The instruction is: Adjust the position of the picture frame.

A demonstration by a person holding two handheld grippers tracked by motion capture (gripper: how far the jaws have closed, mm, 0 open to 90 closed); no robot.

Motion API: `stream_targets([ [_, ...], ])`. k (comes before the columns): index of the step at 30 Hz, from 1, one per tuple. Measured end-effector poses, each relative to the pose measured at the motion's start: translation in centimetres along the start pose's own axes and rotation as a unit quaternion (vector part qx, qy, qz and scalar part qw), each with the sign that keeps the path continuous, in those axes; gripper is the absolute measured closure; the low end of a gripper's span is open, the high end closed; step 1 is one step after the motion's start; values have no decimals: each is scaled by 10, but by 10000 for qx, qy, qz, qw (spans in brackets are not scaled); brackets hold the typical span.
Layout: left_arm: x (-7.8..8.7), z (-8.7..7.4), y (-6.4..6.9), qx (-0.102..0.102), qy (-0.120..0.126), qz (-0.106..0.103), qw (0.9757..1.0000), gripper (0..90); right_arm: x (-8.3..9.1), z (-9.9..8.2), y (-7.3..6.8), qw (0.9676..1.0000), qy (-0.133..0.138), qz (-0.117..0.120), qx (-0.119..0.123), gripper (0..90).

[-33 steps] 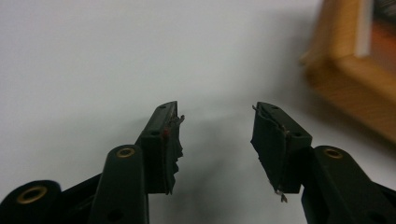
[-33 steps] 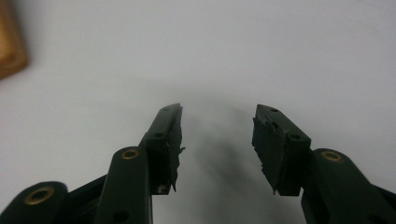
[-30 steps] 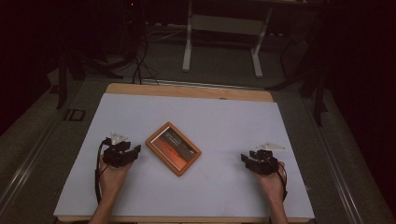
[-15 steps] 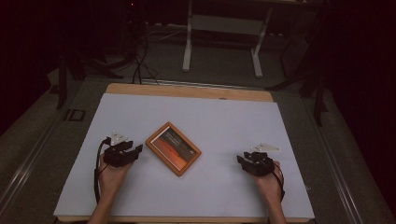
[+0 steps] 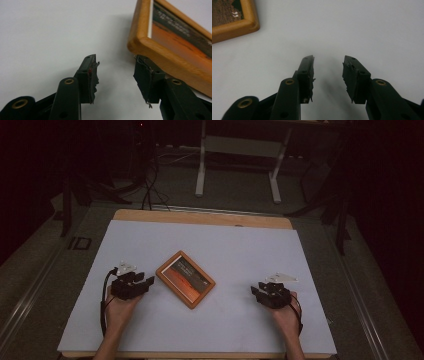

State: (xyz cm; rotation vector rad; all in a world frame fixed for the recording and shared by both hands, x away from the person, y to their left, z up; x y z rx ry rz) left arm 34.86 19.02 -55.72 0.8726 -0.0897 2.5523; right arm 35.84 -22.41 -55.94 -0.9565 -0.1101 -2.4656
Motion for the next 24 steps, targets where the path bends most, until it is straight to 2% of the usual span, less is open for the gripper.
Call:
stream_targets([
  [4,4,3,3,103,68,-238,9996,527,-1,3,-5,10000,-3,23,77,599],
  [9,7,5,7,50,95,-394,9992,523,-3,10,-11,9997,0,85,210,600],
  [18,10,8,11,-33,143,-505,9986,523,-11,33,-31,9977,41,236,640,601],
  [24,11,9,12,-10,166,-582,9982,514,-18,51,-44,9955,45,290,901,590],
])
Point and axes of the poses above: each handheld gripper's, and its own axes: x roughly backward along the jaws, z roughly out of its top, y roughly to its right, the point moved 6 cm from there along -x, roughly forward along the jaws, and after that the axes turned 6 degrees about -x, right-handed, at the moved point
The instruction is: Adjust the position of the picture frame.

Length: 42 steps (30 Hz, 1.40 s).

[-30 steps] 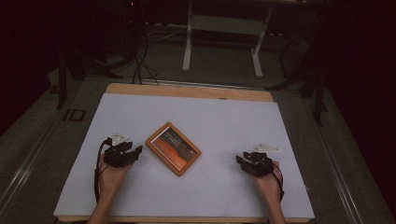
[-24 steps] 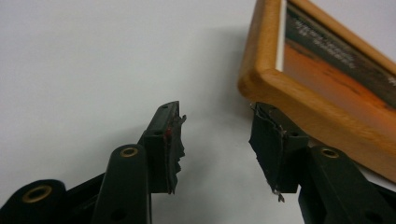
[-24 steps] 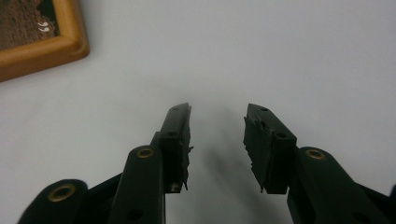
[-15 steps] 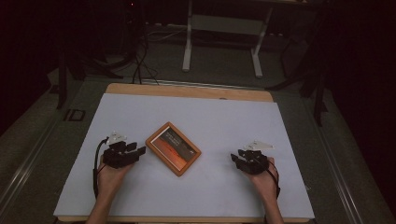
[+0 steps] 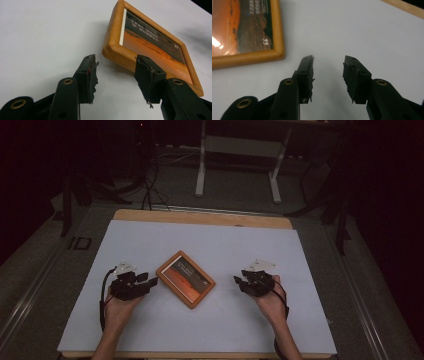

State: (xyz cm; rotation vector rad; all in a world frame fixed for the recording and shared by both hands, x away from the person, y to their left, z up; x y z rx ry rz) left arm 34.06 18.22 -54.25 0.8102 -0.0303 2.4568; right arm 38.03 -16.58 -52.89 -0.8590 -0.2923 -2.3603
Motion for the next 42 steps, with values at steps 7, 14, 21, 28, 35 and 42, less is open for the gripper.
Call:
stream_targets([
  [7,-2,-1,1,-1,-12,-67,10000,509,-13,15,-6,9999,17,90,136,563],
  [14,-5,-2,5,-65,-48,-107,9999,498,-26,21,-7,9998,-23,169,133,551],
  [21,-10,-3,10,-76,-120,-212,9997,477,-38,28,-12,9995,-51,289,118,516],
  [28,-14,-3,11,9,-131,-212,9997,443,-51,32,-24,9987,-164,471,144,511],
  [35,-21,-4,11,92,-216,-166,9996,383,-66,37,-35,9974,-302,640,153,462],
  [42,-28,-4,15,190,-294,-285,9990,342,-78,42,-45,9944,-299,1011,95,374],
])
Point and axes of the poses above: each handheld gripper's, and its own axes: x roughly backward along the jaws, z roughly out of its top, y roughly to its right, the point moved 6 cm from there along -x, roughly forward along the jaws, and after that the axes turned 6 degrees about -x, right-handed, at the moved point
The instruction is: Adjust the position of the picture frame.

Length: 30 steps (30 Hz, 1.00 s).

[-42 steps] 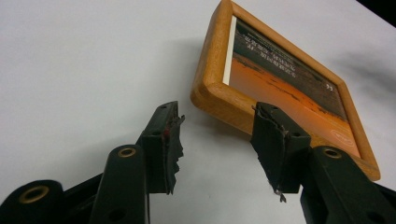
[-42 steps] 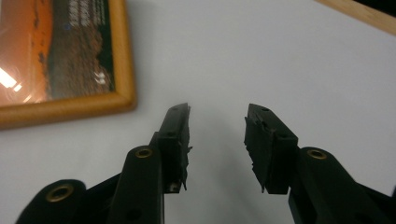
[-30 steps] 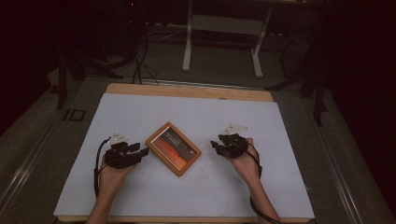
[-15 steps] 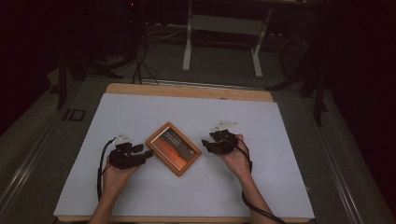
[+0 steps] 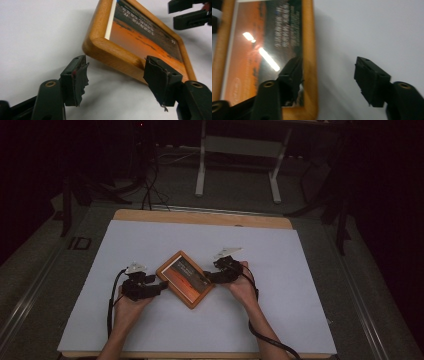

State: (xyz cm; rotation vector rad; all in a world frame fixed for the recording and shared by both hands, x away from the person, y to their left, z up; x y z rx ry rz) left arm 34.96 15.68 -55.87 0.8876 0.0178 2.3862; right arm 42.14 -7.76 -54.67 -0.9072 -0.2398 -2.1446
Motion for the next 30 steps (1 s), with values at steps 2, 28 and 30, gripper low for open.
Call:
stream_targets([
  [2,-1,0,0,42,1,-29,10000,326,-3,2,-2,9999,3,127,10,345],
  [28,-22,2,14,292,-252,-570,9976,231,-43,13,-18,9831,-560,1709,-347,261],
  [30,-22,2,14,289,-273,-569,9976,230,-44,13,-18,9820,-604,1746,-388,262],
])
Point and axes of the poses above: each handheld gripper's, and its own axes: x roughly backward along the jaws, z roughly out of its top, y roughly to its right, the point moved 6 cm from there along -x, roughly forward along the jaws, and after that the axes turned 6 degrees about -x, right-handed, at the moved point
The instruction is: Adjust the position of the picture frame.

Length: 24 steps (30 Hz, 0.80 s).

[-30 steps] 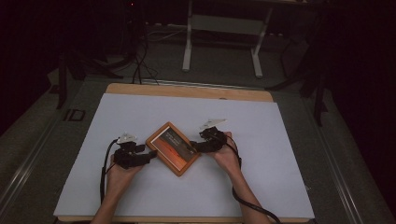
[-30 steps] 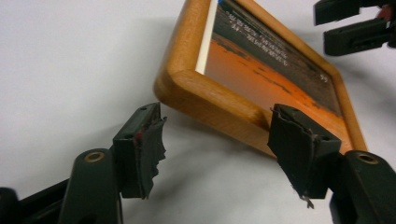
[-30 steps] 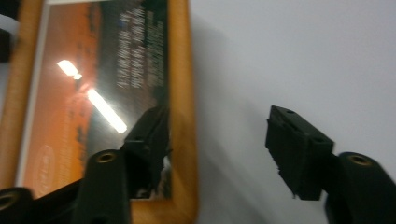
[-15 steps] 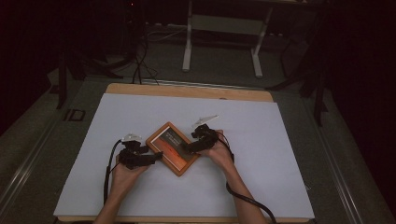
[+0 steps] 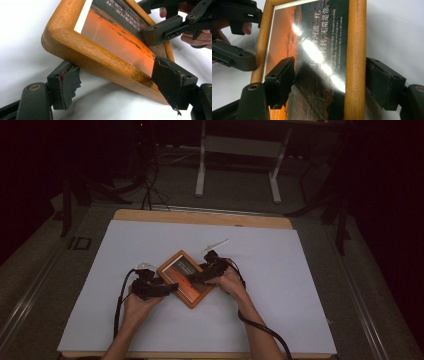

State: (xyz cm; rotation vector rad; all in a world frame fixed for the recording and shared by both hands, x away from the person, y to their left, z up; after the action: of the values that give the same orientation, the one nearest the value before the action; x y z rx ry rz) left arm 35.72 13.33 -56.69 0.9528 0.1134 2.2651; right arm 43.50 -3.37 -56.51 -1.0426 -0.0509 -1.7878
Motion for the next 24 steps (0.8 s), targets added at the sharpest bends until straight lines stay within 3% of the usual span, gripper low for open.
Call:
stream_targets([
  [5,-2,2,0,0,2,40,10000,231,-1,0,4,9996,-66,202,-163,270],
  [8,-3,3,1,-48,41,99,9999,232,0,0,3,9997,-91,152,-142,271],
  [13,0,7,7,-290,106,365,9989,287,7,-3,3,9997,33,177,-166,323],
  [17,10,16,20,-645,297,495,9962,369,26,-8,1,9994,266,209,-34,405],
  [24,19,23,36,-892,213,237,9955,492,51,-20,-7,9989,402,161,192,519],
])
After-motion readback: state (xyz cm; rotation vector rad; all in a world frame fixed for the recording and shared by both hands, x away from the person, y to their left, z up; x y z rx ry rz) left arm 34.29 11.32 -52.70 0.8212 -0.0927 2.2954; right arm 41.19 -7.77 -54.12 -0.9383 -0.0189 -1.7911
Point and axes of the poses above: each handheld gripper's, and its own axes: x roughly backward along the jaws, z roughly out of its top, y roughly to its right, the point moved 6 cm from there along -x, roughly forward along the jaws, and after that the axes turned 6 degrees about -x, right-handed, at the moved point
